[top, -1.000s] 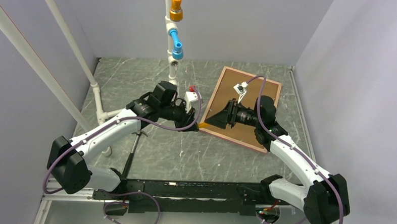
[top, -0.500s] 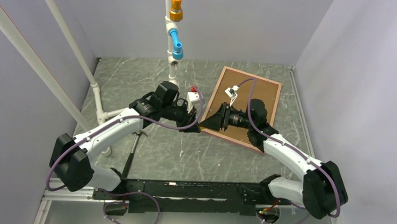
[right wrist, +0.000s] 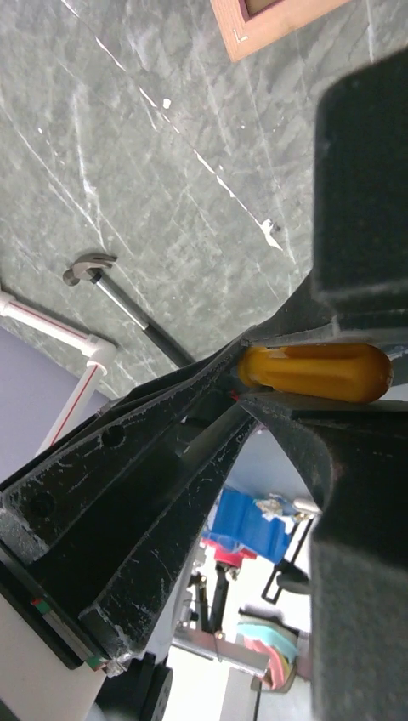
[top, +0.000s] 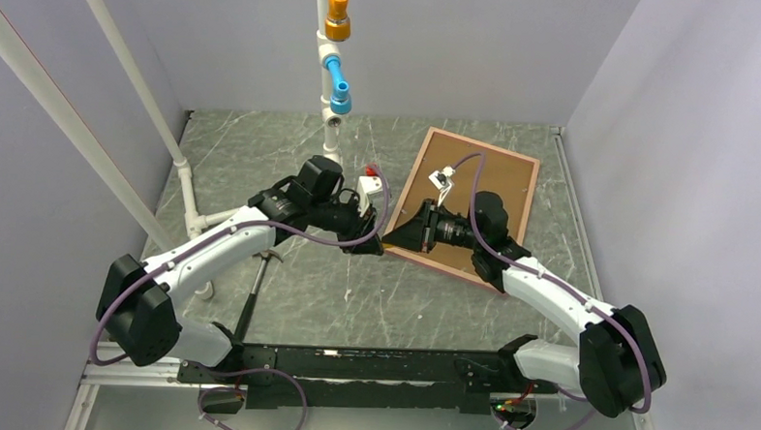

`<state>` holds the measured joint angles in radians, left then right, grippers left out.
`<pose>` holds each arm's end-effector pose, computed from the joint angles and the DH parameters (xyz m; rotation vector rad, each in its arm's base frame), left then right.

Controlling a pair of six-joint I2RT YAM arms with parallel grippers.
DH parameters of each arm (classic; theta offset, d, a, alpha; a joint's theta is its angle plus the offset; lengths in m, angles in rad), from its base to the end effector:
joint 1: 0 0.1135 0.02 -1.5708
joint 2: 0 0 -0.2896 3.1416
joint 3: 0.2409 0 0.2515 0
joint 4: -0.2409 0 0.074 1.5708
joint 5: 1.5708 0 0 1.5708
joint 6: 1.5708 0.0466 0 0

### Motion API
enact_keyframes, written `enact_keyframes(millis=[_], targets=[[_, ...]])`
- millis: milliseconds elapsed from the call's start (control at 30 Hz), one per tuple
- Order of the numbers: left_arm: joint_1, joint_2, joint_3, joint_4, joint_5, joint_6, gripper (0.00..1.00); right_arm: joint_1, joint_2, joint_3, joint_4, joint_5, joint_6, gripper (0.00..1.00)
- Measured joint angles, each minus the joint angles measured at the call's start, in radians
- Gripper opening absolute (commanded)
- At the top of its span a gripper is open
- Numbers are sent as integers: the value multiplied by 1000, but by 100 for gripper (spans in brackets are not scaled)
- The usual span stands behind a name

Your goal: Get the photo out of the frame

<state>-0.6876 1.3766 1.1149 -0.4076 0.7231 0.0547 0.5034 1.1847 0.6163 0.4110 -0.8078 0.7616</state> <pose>0.2130 -0.2149 0.3248 1.1988 1.9458 -1.1466 0.2062 0.1520 0.2842 -0.4317 1.9234 1.5730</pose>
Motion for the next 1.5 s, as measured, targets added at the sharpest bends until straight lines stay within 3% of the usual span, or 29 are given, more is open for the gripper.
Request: enact_keyframes(millis=[100, 133, 267, 333, 433, 500, 633, 667, 733, 767, 867, 1067, 1300, 1500], targets=[[0, 2, 0, -2, -4, -6, 0, 3, -5, -4, -8, 15, -11, 0], [0, 2, 0, -1, -4, -7, 4, 3, -9, -6, -10, 21, -13, 0], [-3, 2, 0, 8, -5, -14, 44, 7, -51, -23, -27, 69, -17, 0], [-6, 2, 0, 16, -13, -18, 52, 10, -74, -24, -50, 95, -11, 0], [-6, 2, 0, 23, -18, -23, 55, 6, -103, -26, -66, 131, 12, 0], [-6, 2, 0, 23, -18, -24, 53, -3, -115, -29, -64, 137, 34, 0], [-6, 2, 0, 26, -16, -15, 16, -29, -119, -31, -43, 115, 86, 0], [-6, 1, 0, 27, -16, -19, 13, -32, -119, -31, -41, 98, 93, 3], [-6, -4, -2, 26, 0, -2, 8, -37, -114, -29, -35, 83, 97, 30], [-9, -8, -5, 25, 1, 3, 6, -40, -111, -26, -37, 68, 94, 36], [-10, -19, -12, 25, 14, 9, 2, -40, -109, -1, -97, 47, 27, 42], [-8, -26, -12, 26, 66, 15, 0, -41, -84, 82, -262, -45, -160, 42], [-8, -24, -12, 22, 139, 34, 0, -58, -33, 167, -370, -206, -299, 35], [-7, -23, -12, 21, 165, 36, 0, -58, -2, 190, -383, -285, -325, 33]])
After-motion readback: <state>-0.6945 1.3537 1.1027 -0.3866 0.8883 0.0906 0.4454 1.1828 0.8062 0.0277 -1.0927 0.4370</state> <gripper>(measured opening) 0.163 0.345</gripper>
